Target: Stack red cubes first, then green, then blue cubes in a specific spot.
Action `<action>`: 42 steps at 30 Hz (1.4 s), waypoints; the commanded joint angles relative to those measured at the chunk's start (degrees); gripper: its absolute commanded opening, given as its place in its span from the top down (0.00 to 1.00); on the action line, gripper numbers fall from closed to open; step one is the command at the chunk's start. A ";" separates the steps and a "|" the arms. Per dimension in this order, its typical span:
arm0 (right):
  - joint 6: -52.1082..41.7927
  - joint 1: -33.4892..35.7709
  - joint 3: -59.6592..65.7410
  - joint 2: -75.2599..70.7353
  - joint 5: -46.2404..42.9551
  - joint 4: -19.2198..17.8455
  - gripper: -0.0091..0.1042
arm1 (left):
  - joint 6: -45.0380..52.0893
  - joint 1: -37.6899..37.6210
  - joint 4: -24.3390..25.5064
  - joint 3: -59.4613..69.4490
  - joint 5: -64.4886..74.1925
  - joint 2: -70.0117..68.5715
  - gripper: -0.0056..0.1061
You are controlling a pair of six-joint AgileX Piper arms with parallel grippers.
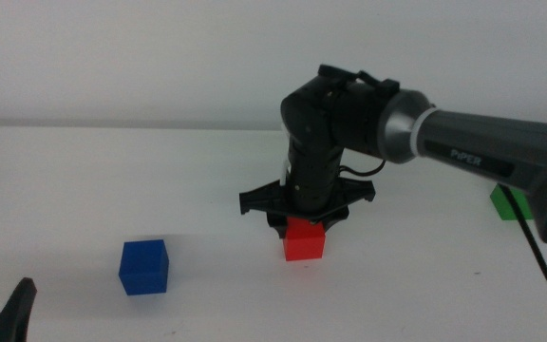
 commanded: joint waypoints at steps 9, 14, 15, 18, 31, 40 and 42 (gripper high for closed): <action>1.56 0.17 -0.53 1.11 -0.38 -1.89 0.84 | -0.20 -0.01 -0.19 2.38 -0.75 -2.32 0.11; 1.75 0.17 -0.53 2.36 -0.38 -2.15 0.84 | -0.20 -0.01 -0.19 2.38 -0.75 -2.32 0.11; 1.75 0.17 -0.53 2.36 -0.38 -2.04 0.84 | -0.20 -0.01 -0.19 2.38 -0.75 -2.32 0.11; 1.85 0.17 -0.53 2.48 -0.38 -1.94 0.83 | -0.20 -0.01 -0.19 2.38 -0.75 -2.32 0.11; 0.39 0.04 -1.46 -3.90 -1.42 -2.43 0.10 | -0.20 -0.01 -0.19 2.38 -0.75 -2.32 0.11; -22.09 -20.51 21.21 -33.15 -1.37 -3.41 0.10 | -0.20 -0.01 -0.19 2.38 -0.75 -2.32 0.11; -24.96 -28.91 27.09 -36.82 -1.95 -2.62 0.10 | -0.20 -0.01 -0.19 2.38 -0.75 -2.32 0.11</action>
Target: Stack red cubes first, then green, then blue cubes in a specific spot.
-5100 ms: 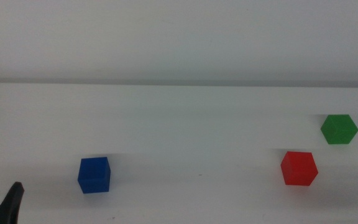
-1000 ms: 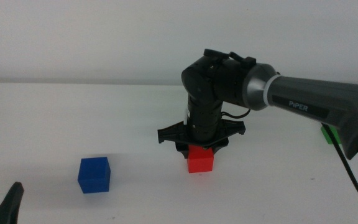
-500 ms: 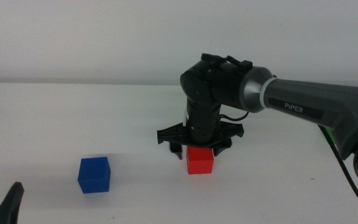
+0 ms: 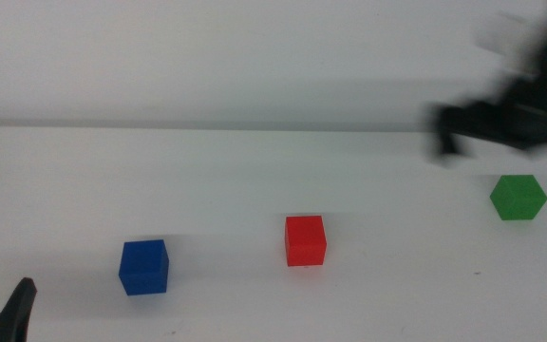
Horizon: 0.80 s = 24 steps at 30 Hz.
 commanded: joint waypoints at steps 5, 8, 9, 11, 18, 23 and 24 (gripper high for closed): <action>-9.45 -24.12 9.39 -3.39 0.16 0.27 0.10 | -0.20 -0.01 -0.19 2.38 -0.75 -2.32 0.11; -12.72 -28.06 8.57 -0.45 -1.90 0.73 0.10 | -0.20 -0.01 -0.19 2.38 -0.75 -2.32 0.11; -13.95 -28.84 7.72 1.01 -2.28 1.45 0.10 | -0.20 -0.01 -0.19 2.38 -0.75 -2.32 0.11; -16.49 -29.53 5.35 4.14 -2.24 3.33 0.10 | -0.20 -0.01 -0.19 2.38 -0.75 -2.32 0.11; -19.68 -29.40 -9.50 16.96 2.87 6.24 0.10 | -0.20 -0.01 -0.19 2.38 -0.75 -2.32 0.11; -21.67 -27.18 -17.15 23.56 4.99 9.48 0.10 | -0.20 -0.01 -0.19 2.38 -0.75 -2.32 0.11; -22.37 -26.43 -17.98 24.58 4.99 9.62 0.10 | -0.20 -0.01 -0.19 2.38 -0.75 -2.32 0.11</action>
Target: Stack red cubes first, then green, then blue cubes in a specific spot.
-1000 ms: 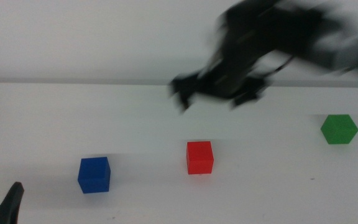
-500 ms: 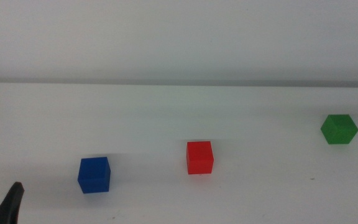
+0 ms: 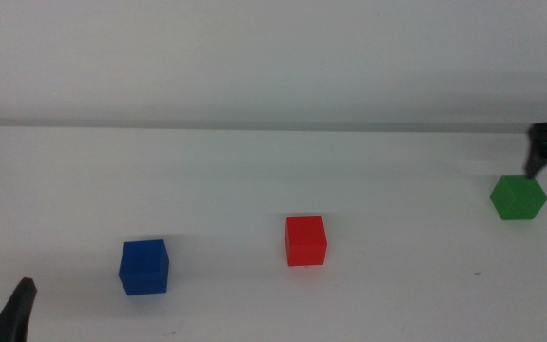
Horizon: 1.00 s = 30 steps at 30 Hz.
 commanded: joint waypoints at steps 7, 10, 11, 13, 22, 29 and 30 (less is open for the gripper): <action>-1.78 3.71 -2.54 6.22 0.66 0.48 0.10 | -0.20 -0.01 -0.19 2.38 -0.75 -2.32 0.11; -1.43 3.99 -2.54 7.66 0.66 -0.26 0.10 | -0.20 -0.01 -0.19 2.38 -0.75 -2.32 0.11; -1.05 3.99 -2.54 7.92 0.66 -0.60 0.10 | -0.20 -0.01 -0.19 2.38 -0.75 -2.32 0.11; -0.42 3.99 -2.54 8.57 0.57 -1.22 0.10 | -0.20 -0.01 -0.19 2.38 -0.75 -2.32 0.11; 0.70 3.99 -2.54 10.40 -2.01 -2.95 0.10 | -0.20 -0.01 -0.19 2.38 -0.75 -2.32 0.11; 2.23 3.99 -2.54 11.81 -5.43 -3.99 0.23 | -0.20 -0.01 -0.19 2.38 -0.75 -2.32 0.11; 2.40 3.99 -2.54 11.81 -6.29 -3.88 0.29 | -0.20 -0.01 -0.19 2.38 -0.75 -2.32 0.11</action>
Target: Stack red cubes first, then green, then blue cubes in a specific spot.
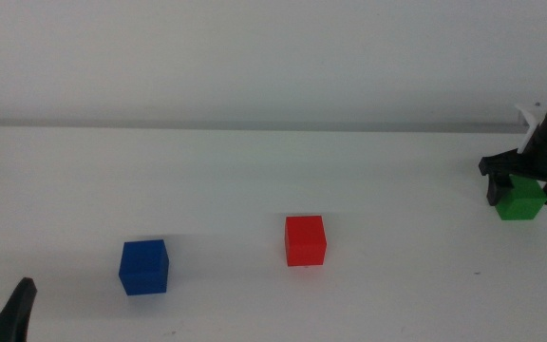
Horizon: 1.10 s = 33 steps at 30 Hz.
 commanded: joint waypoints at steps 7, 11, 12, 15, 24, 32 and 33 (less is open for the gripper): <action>6.31 3.67 -1.58 -2.00 0.44 -0.54 0.77 | -0.20 -0.01 -0.19 2.38 -0.75 -2.32 0.11; 18.86 12.37 -6.11 -9.48 6.39 -3.71 0.79 | -0.20 -0.01 -0.19 2.38 -0.75 -2.32 0.11; 21.14 15.51 -7.22 -10.52 7.20 -4.33 0.79 | -0.20 -0.01 -0.19 2.38 -0.75 -2.32 0.11; 23.68 24.24 -11.62 -10.94 10.13 -4.01 0.79 | -0.20 -0.01 -0.19 2.38 -0.75 -2.32 0.11; 32.85 41.81 -14.13 -6.09 13.99 -4.57 0.79 | -0.20 -0.01 -0.19 2.38 -0.75 -2.32 0.11; 35.57 47.62 -14.13 -4.11 14.66 -5.88 0.79 | -0.20 -0.01 -0.19 2.38 -0.75 -2.32 0.11; 35.57 47.87 -14.13 -3.77 15.03 -6.21 0.79 | -0.20 -0.01 -0.19 2.38 -0.75 -2.32 0.11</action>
